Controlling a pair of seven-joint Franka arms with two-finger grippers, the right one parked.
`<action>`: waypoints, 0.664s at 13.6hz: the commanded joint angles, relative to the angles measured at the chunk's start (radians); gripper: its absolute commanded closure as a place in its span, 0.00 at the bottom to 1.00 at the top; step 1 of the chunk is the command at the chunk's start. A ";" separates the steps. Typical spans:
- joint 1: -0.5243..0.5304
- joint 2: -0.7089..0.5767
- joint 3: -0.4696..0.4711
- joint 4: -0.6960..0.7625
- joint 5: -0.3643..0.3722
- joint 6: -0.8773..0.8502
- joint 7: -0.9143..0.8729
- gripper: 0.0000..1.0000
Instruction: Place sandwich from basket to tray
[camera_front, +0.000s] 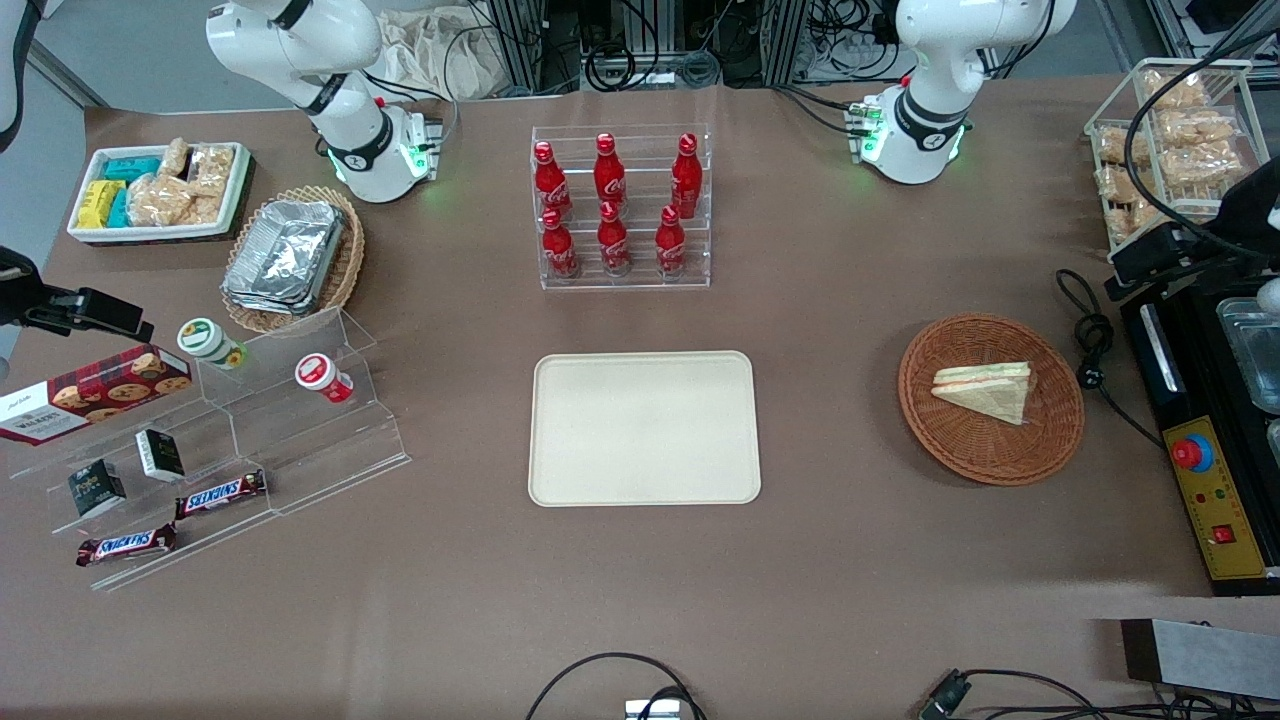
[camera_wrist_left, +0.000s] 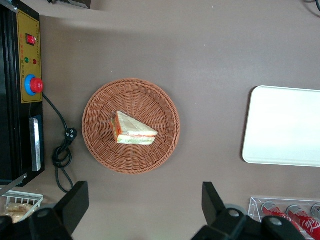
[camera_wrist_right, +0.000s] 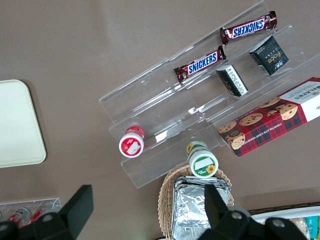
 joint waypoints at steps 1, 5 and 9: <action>-0.002 0.005 0.003 0.026 -0.011 -0.016 -0.017 0.00; -0.004 0.011 0.002 0.025 -0.007 -0.017 -0.006 0.00; -0.001 0.011 0.003 0.019 -0.010 -0.017 -0.089 0.00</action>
